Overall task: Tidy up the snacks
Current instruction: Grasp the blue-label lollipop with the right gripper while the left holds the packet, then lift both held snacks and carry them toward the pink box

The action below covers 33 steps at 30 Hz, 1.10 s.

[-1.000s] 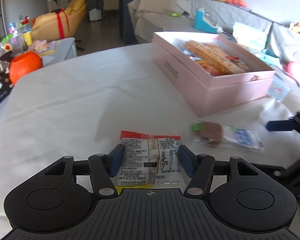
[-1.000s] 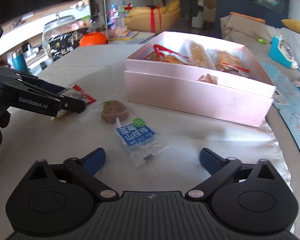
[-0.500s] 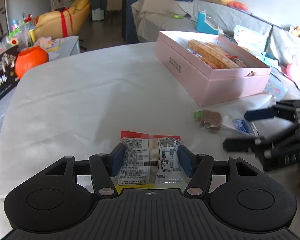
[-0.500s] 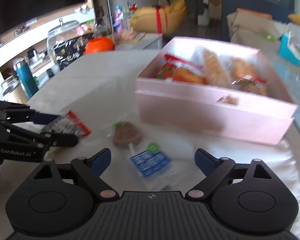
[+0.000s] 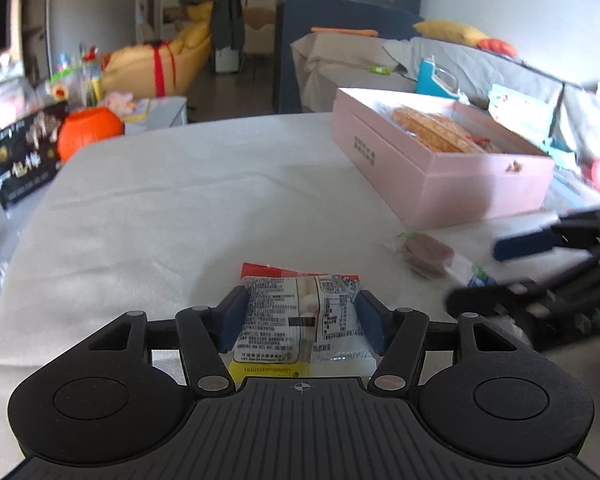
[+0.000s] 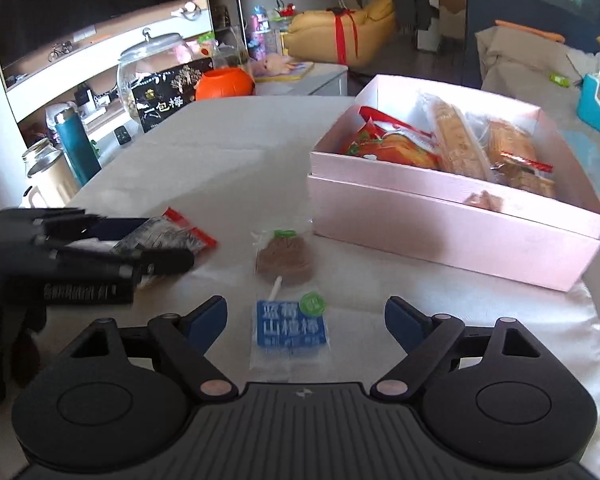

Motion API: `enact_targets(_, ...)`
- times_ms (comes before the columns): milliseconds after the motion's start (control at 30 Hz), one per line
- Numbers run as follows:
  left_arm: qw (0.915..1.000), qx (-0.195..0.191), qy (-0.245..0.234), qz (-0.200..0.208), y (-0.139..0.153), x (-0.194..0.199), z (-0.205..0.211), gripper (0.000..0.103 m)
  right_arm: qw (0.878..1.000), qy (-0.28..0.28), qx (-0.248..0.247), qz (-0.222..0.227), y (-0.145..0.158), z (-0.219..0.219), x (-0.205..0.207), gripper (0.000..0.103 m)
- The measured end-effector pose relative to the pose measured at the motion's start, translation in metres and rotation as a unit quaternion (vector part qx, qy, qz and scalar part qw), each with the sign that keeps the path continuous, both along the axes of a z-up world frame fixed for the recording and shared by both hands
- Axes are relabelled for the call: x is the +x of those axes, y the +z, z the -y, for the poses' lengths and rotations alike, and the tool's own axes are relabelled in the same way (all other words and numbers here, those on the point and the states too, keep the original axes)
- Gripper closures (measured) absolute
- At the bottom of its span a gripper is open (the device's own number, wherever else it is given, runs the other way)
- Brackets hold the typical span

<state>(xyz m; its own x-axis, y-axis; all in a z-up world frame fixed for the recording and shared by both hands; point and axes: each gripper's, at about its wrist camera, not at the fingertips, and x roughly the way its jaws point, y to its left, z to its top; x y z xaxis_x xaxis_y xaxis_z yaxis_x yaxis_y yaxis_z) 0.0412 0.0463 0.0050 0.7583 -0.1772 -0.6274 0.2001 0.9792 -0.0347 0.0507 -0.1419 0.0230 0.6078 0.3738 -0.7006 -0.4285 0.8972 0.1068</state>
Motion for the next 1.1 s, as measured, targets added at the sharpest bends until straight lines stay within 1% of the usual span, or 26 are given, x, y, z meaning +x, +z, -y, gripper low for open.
enact_targets(100,1.0,-0.009,0.0,-0.001,0.0,0.002,-0.002,0.038,1.0,-0.007,-0.01,0.0,-0.003,-0.012,0.014,0.022)
enact_targets(133,0.9999,-0.012,0.001,-0.001,0.0,0.002,-0.002,0.038,1.0,-0.013,-0.012,0.005,-0.003,-0.015,0.017,0.027)
enact_targets(167,0.9999,-0.014,0.001,-0.001,0.0,0.002,-0.002,0.038,1.0,-0.018,-0.013,0.008,-0.004,-0.017,0.021,0.036)
enact_targets(200,0.9999,-0.013,0.0,0.0,-0.001,0.002,-0.002,0.038,1.0,-0.021,-0.015,0.01,-0.003,-0.019,0.024,0.039)
enact_targets(233,0.9999,-0.012,0.0,0.0,-0.001,0.002,-0.002,0.038,1.0,-0.019,-0.017,0.01,-0.003,-0.02,0.025,0.052)
enact_targets(267,0.9999,-0.011,0.0,0.001,-0.001,0.001,-0.002,0.038,1.0,-0.016,-0.019,0.01,-0.002,-0.02,0.024,0.056)
enact_targets(333,1.0,-0.009,0.001,0.002,-0.001,0.001,-0.002,0.038,1.0,-0.006,-0.021,0.003,0.001,-0.018,0.019,0.061)
enact_targets(367,1.0,-0.008,0.001,0.002,-0.001,0.001,-0.002,0.038,1.0,-0.002,-0.022,0.0,0.002,-0.016,0.016,0.061)
enact_targets(467,0.9999,-0.01,0.001,0.003,-0.001,0.001,-0.002,0.038,1.0,-0.001,-0.029,0.001,0.002,-0.002,0.0,0.062)
enact_targets(567,1.0,-0.008,0.001,0.004,-0.001,0.0,-0.002,0.038,0.999,-0.025,-0.037,0.007,0.002,0.019,-0.015,0.062)
enact_targets(700,1.0,-0.002,0.002,0.004,-0.001,0.0,-0.001,0.038,0.997,-0.075,-0.037,0.005,0.002,0.049,-0.023,0.062)
enact_targets(767,1.0,0.001,0.004,0.0,0.0,-0.001,0.002,0.038,0.996,-0.084,-0.031,0.001,0.001,0.059,-0.025,0.061)
enact_targets(833,1.0,-0.004,0.0,-0.008,0.002,-0.003,0.006,0.039,0.996,-0.084,-0.025,0.0,0.0,0.063,-0.026,0.059)
enact_targets(900,0.9994,-0.015,-0.027,-0.015,0.004,-0.006,0.011,0.038,0.996,-0.082,-0.027,0.005,-0.002,0.06,-0.028,0.054)
enact_targets(967,0.998,-0.029,-0.05,-0.024,0.005,-0.007,0.015,0.038,0.997,-0.075,-0.026,0.006,-0.003,0.055,-0.025,0.039)
enact_targets(1033,0.9967,-0.036,-0.064,-0.035,0.007,-0.007,0.019,0.037,0.997,-0.073,-0.03,0.011,-0.004,0.05,-0.026,0.035)
enact_targets(1100,0.9958,-0.028,-0.072,-0.048,0.009,-0.007,0.024,0.036,0.996,-0.075,-0.038,0.018,-0.006,0.046,-0.026,0.032)
